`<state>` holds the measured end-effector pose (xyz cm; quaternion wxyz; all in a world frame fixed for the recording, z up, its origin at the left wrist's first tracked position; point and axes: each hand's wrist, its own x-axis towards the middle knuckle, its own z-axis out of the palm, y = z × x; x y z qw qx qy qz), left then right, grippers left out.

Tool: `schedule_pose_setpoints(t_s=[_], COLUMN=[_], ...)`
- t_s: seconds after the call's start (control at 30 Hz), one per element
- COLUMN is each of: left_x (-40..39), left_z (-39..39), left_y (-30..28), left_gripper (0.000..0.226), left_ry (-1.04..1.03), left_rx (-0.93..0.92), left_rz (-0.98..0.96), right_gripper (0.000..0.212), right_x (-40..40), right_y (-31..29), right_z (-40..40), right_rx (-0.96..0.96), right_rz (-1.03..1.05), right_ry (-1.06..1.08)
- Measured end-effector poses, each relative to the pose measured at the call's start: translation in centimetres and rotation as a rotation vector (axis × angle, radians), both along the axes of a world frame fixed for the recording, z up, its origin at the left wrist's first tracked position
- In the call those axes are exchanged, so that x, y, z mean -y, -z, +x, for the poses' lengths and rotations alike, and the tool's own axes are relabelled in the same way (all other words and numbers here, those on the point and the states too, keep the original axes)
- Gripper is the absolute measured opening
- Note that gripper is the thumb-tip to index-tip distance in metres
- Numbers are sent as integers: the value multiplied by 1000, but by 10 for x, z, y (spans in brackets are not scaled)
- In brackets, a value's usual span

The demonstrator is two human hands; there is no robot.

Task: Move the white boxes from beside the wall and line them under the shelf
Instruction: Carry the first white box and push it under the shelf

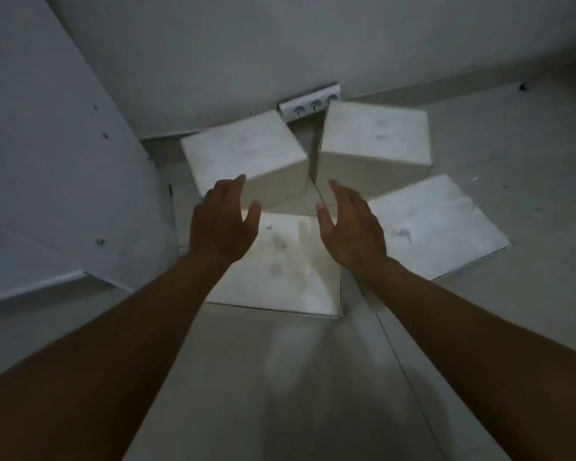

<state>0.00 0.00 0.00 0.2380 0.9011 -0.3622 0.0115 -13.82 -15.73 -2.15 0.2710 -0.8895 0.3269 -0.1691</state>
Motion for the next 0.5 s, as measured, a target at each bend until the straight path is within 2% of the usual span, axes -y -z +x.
schedule_pose_setpoints(t_s=[0.17,0.3,0.5], left_x=[-5,-18,-34], left_z=[2,10,8], left_y=[50,84,118], left_gripper=[55,64,90], left_ry=[-133,-221,-404], left_rx=[-70,-90,-325], left_rz=[63,151,250], right_gripper=[55,59,70], right_x=[-9,-15,-31], right_y=[50,77,111], right_z=[-9,-14,-5], right_rx=[-38,-73,-42], right_rz=[129,125,325], right_ry=[54,103,263])
